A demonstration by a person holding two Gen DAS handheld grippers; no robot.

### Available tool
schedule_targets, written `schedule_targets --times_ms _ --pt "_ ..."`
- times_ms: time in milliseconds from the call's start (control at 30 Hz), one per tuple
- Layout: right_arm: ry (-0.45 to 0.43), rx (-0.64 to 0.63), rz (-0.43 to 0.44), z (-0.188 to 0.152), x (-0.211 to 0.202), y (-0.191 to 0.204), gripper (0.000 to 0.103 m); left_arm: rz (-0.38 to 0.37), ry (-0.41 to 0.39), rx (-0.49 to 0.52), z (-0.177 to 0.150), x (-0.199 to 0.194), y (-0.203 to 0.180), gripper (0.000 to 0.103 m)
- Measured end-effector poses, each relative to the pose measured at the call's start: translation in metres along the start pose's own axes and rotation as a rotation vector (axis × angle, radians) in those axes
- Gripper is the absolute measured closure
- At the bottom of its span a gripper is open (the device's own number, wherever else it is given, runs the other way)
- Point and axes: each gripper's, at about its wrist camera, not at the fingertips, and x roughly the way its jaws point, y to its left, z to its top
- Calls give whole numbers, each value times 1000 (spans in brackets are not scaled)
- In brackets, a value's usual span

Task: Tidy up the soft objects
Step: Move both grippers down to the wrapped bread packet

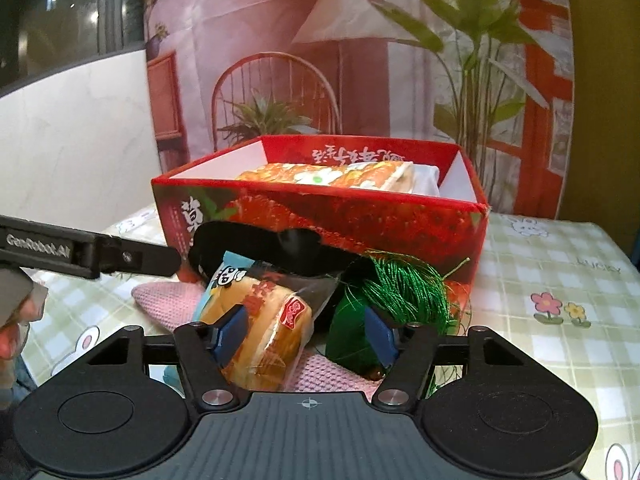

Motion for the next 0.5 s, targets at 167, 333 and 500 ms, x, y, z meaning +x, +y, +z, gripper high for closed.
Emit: schedule_targets --times_ms 167,333,500 --pt "10 -33 -11 1 2 3 44 -17 11 -15 -3 1 3 7" --pt "2 -58 -18 5 1 4 44 -21 7 -18 -4 0 2 9" --pt "-9 -95 -7 6 -3 10 44 -25 9 -25 -5 -1 2 10"
